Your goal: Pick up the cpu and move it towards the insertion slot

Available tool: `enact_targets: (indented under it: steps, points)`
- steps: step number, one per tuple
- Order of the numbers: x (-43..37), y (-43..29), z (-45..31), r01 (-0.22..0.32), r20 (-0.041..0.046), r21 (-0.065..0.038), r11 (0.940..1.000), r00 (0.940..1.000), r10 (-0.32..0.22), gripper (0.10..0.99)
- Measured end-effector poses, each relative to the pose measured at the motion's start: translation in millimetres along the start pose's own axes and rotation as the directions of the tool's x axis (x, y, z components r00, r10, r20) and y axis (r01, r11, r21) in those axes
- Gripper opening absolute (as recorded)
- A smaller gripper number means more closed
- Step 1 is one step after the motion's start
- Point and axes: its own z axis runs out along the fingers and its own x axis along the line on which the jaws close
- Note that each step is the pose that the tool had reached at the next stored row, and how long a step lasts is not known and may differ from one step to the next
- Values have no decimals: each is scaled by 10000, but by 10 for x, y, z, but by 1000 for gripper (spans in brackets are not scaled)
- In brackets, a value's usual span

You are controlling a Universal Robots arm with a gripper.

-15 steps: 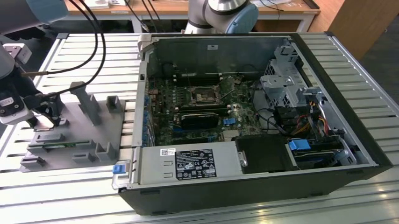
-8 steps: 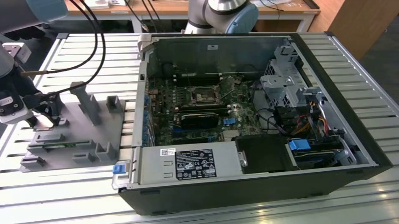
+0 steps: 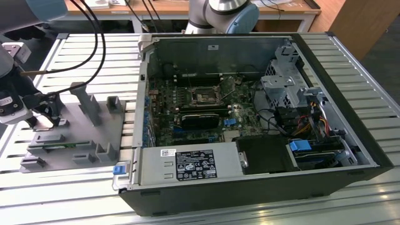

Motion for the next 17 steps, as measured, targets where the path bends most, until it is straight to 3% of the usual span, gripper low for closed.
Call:
enact_targets:
  steps: [17]
  points:
    - [0, 4, -64, 0, 0, 0, 10000, 10000, 0, 545]
